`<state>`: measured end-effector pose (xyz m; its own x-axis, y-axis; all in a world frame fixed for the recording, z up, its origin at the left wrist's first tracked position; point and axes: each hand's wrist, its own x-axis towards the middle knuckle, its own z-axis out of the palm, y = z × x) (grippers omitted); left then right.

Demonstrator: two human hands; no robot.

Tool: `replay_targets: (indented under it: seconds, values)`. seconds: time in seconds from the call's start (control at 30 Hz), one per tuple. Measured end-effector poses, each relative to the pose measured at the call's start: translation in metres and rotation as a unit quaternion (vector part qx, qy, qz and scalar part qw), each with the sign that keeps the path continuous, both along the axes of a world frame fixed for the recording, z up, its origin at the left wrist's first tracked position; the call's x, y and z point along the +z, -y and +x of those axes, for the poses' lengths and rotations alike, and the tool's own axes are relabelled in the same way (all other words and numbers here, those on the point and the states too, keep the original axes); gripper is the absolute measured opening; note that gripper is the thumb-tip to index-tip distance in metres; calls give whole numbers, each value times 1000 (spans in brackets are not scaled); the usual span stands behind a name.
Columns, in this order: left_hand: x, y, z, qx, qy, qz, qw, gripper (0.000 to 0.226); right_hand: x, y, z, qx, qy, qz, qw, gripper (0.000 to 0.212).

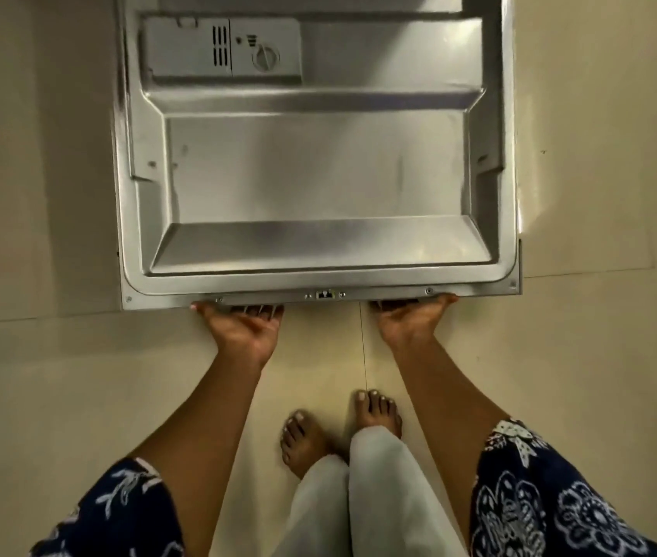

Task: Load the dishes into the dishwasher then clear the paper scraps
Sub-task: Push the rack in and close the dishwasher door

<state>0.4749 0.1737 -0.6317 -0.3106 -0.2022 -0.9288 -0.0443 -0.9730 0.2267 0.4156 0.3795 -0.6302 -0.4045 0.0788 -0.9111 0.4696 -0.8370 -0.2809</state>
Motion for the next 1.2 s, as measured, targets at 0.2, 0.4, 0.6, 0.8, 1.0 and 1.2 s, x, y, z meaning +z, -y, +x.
replay_targets:
  seconds: [0.2, 0.4, 0.6, 0.8, 1.0, 1.2]
  values:
    - [108, -5, -6, 14, 23, -25, 999, 80, 117, 2, 0, -14, 52, 9, 998, 90]
    - [304, 5, -47, -76, 2, -153, 985, 47, 309, 11, -42, 41, -22, 47, 998, 48]
    - [467, 44, -146, -254, -105, -386, 881, 16, 482, 43, -144, 171, -216, 176, 945, 35]
    - [538, 73, -248, -412, -56, -616, 669, 53, 532, 73, -233, 455, -342, 551, 610, 74]
    - [569, 101, -318, -394, 73, -805, 438, 43, 556, 67, -332, 377, -387, 806, 242, 76]
    - [581, 141, -384, -406, 114, -886, 193, 93, 592, 69, -446, 519, -423, 743, -11, 109]
